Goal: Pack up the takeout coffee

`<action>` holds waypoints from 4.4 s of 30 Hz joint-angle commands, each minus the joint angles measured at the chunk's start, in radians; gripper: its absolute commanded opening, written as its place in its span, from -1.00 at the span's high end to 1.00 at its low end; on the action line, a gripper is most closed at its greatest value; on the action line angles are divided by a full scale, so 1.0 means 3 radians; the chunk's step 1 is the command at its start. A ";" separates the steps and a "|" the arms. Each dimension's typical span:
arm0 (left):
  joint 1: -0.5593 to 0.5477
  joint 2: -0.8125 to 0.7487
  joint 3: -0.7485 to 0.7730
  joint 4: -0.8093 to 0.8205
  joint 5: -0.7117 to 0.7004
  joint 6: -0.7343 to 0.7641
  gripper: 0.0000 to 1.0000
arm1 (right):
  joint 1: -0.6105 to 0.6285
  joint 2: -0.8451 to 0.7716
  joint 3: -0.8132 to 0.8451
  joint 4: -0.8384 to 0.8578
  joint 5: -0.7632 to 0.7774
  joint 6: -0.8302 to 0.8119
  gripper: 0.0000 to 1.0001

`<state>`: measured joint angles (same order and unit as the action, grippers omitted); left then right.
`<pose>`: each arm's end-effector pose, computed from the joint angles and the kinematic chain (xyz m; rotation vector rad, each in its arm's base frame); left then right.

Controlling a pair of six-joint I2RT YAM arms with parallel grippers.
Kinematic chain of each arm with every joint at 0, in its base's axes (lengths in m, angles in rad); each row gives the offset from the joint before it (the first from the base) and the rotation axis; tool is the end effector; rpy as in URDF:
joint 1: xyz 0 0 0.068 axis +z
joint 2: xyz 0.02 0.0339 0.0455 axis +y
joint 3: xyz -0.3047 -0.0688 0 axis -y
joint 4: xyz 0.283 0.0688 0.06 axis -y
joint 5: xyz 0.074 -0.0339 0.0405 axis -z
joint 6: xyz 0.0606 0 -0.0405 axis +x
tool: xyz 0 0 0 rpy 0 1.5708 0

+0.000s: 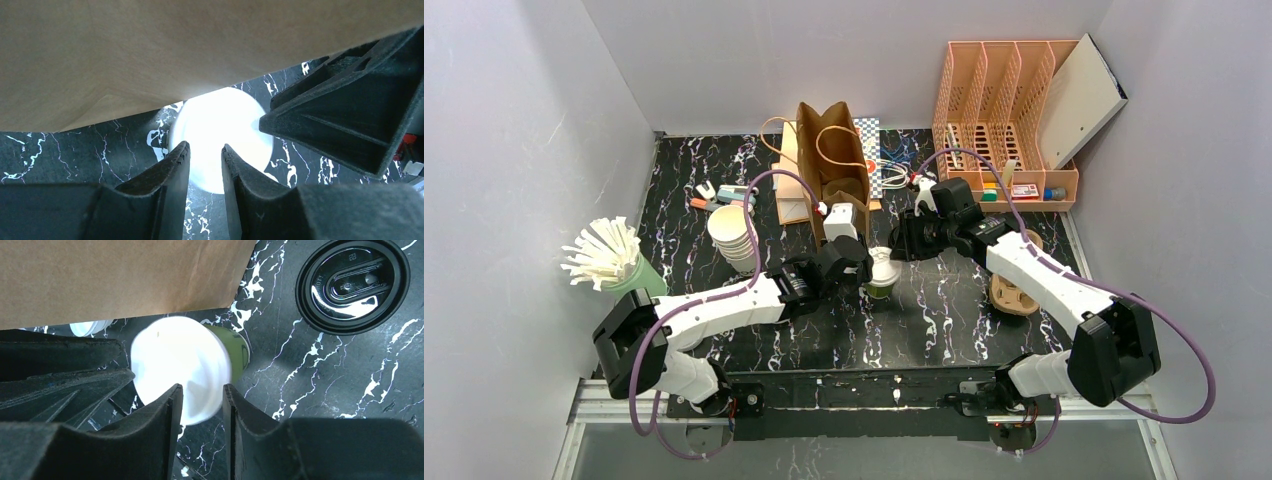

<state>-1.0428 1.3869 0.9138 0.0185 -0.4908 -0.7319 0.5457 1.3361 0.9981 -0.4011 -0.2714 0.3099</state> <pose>0.2051 -0.2949 0.2816 0.0007 2.0282 -0.6531 0.2769 0.1872 0.2834 -0.4244 2.3571 0.7350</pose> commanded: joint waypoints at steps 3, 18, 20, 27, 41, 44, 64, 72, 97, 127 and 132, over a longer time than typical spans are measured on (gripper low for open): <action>-0.0006 -0.0061 0.0119 -0.0041 -0.0111 0.0051 0.42 | 0.0021 -0.0112 0.0194 -0.0059 0.0000 -0.0013 0.01; 0.0044 -0.0212 -0.0009 -0.0084 -0.0044 0.0018 0.38 | 0.0016 -0.0314 -0.0053 0.0115 0.0030 0.0213 0.15; 0.0090 -0.0227 -0.0065 0.0042 0.0051 -0.0006 0.32 | 0.0015 -0.0275 -0.0056 0.0119 -0.0009 0.0215 0.10; 0.0126 -0.0170 -0.0034 -0.0014 0.0080 0.0001 0.24 | 0.0014 -0.0138 -0.0019 0.0038 -0.0041 0.0176 -0.10; 0.0239 -0.0134 -0.0098 0.0041 0.0264 -0.0062 0.17 | 0.0015 -0.0080 -0.0160 0.0109 -0.0128 0.0278 -0.34; 0.0249 -0.0119 -0.0112 0.0049 0.0283 -0.0066 0.17 | 0.0011 -0.0101 -0.0203 0.0147 -0.0128 0.0313 -0.22; 0.0255 0.0009 -0.0114 0.0112 0.0383 -0.0063 0.20 | -0.0216 -0.0070 -0.0406 0.0357 -0.0609 0.0520 0.06; 0.0255 0.0040 -0.0096 0.0112 0.0393 -0.0047 0.23 | -0.0258 -0.0074 -0.0466 0.0409 -0.0679 0.0542 0.14; 0.0255 -0.0004 0.0145 -0.0160 0.0327 0.0116 0.39 | -0.0127 -0.0053 0.0109 -0.0098 -0.0169 0.0134 0.03; 0.0255 0.0130 0.0231 -0.0184 0.0357 0.0154 0.46 | -0.0054 0.0028 0.0178 -0.0155 -0.0182 0.0106 0.26; 0.0255 0.0123 0.0241 -0.0189 0.0367 0.0158 0.45 | -0.0037 -0.0005 0.0222 -0.0207 -0.0105 0.0104 0.18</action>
<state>-0.9703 1.4475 0.9489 -0.0181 -0.3653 -0.6979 0.5259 1.3510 1.0073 -0.4477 -0.3172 0.3553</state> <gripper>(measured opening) 0.272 0.408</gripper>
